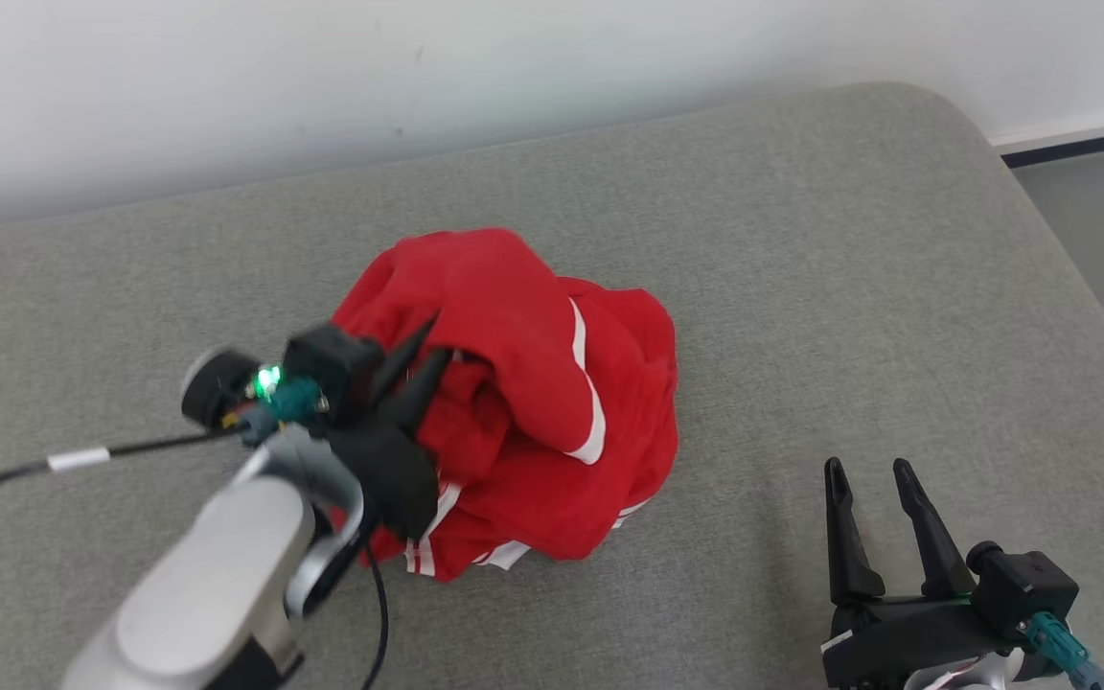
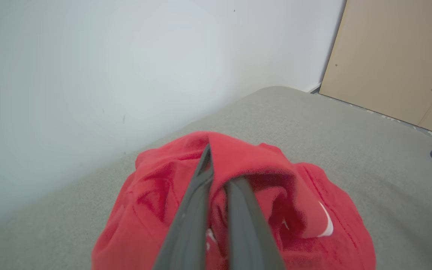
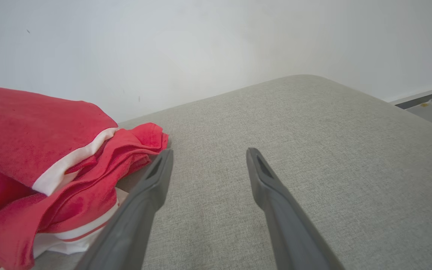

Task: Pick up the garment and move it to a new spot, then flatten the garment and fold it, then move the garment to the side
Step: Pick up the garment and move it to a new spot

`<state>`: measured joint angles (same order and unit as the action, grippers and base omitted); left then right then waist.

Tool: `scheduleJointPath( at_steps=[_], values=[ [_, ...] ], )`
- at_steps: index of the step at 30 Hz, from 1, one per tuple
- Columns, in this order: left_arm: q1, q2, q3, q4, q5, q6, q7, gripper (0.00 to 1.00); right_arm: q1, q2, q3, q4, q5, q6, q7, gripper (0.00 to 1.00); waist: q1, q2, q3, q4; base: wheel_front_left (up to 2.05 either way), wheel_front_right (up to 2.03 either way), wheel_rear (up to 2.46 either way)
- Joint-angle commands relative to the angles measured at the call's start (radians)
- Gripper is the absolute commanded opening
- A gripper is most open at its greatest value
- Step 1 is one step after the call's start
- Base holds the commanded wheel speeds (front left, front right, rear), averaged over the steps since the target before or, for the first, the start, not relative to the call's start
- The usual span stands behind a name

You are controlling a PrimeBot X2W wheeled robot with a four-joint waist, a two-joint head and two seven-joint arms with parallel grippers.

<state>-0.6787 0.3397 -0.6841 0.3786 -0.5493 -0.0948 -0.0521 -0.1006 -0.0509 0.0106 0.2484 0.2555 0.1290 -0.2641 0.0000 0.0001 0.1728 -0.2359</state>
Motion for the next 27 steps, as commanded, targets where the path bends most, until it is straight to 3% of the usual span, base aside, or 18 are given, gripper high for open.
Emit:
scheduleJointPath(
  at_steps=[1, 14, 21, 27],
  values=[
    [-0.027, 0.002, 0.006, -0.011, -0.002, 0.000, 0.000, 0.00, 0.009, 0.001, 0.000, 0.002, 0.008, 0.003, -0.001, 1.00, 0.0000, -0.0001, -0.007, 0.012, 0.00, 0.00, 0.00],
    [-0.427, 0.040, 0.066, -0.198, -0.043, -0.027, 0.151, 0.00, 0.026, 0.001, 0.005, 0.021, 0.019, 0.003, -0.001, 1.00, 0.0000, -0.0001, -0.063, 0.042, 0.00, 0.00, 0.00],
    [-0.596, 0.026, 0.071, -0.137, -0.060, -0.033, 0.175, 0.00, 0.031, 0.001, 0.007, 0.027, 0.027, 0.003, -0.001, 1.00, 0.0000, -0.0001, -0.074, 0.033, 0.00, 0.00, 0.00],
    [-0.648, 0.014, 0.045, -0.075, -0.068, -0.036, 0.150, 0.00, 0.035, 0.001, 0.000, 0.025, 0.026, 0.003, -0.001, 1.00, 0.0000, -0.0001, -0.075, 0.024, 0.00, 0.00, 0.00]
  ],
)
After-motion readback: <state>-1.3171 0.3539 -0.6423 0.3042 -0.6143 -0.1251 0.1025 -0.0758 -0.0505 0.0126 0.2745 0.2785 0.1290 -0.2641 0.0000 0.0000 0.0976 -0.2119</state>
